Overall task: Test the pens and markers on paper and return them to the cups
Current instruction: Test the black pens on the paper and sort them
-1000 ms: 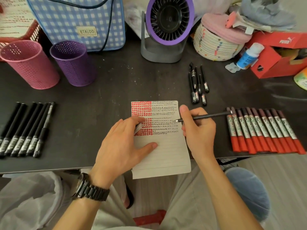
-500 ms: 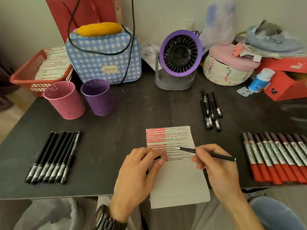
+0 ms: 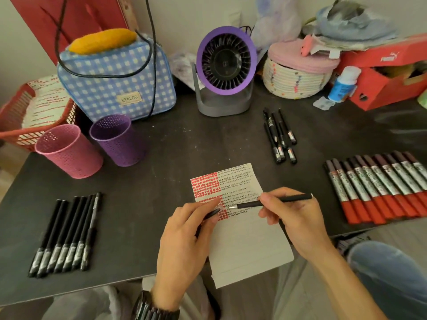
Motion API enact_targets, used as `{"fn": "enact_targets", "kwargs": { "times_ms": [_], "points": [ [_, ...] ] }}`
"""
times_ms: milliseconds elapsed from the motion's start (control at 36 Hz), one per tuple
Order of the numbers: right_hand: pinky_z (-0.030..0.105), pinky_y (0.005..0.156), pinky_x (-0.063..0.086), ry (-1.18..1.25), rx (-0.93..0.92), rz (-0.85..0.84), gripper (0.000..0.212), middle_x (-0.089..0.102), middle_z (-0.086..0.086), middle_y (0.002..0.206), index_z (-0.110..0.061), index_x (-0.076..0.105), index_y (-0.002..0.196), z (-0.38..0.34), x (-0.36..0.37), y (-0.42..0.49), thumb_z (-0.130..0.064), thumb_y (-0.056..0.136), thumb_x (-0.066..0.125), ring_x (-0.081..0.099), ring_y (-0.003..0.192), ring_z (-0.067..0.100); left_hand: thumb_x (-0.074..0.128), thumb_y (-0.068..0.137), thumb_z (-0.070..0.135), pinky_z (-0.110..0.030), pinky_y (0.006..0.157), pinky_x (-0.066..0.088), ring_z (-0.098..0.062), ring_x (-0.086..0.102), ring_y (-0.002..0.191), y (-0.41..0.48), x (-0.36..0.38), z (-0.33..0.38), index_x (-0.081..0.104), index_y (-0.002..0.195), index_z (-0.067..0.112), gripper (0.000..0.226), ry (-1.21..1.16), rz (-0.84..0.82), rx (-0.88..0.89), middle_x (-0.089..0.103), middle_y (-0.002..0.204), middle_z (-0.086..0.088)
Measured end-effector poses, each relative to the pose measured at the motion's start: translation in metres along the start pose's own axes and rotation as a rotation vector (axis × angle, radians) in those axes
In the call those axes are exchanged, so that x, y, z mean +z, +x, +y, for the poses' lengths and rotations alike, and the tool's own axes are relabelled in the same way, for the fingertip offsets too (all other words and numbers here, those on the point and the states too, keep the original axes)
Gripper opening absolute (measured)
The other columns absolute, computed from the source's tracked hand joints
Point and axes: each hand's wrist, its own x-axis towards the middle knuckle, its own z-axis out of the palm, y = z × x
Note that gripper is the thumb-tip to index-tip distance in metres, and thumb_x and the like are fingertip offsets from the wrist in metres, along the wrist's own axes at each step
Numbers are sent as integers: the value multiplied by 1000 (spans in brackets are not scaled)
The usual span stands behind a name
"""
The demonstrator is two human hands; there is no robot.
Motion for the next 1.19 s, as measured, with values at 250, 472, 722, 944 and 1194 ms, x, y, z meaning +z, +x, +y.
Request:
{"fn": "enact_targets", "kwargs": {
  "times_ms": [250,472,722,944,1194],
  "points": [
    [20,54,49,-2,16,3,24,73,11,68,-18,79,78,-2,0,-1,-41,78,76,61,55,13,52,98,44,-35,76,54,-7,57,97,0,-1,0,60,122,42,26,13,-3,34,59,116,26],
    [20,56,50,-46,25,-23,13,74,11,70,-20,79,78,-7,2,-2,-32,82,77,62,56,13,53,98,44,-36,76,53,-7,56,95,0,1,-1,68,121,37,28,22,10,53,61,114,23],
    [20,56,51,-105,15,-77,8,75,9,71,-20,80,80,-9,7,-3,-26,83,77,64,58,12,55,98,42,-36,78,51,-6,54,96,-1,0,-1,70,122,35,29,52,-2,80,63,113,20],
    [20,60,52,-162,19,-143,17,77,5,75,-25,81,84,-10,11,-3,-41,80,76,67,66,9,57,98,41,-33,78,48,-8,54,94,0,1,-1,72,120,36,28,83,17,107,64,108,19],
    [20,60,53,-229,18,-174,16,78,2,78,-29,81,86,-7,15,-3,-44,83,78,72,76,15,57,98,42,-37,74,48,-13,56,94,0,3,-2,73,120,37,28,93,18,135,66,105,17]
  ]
}}
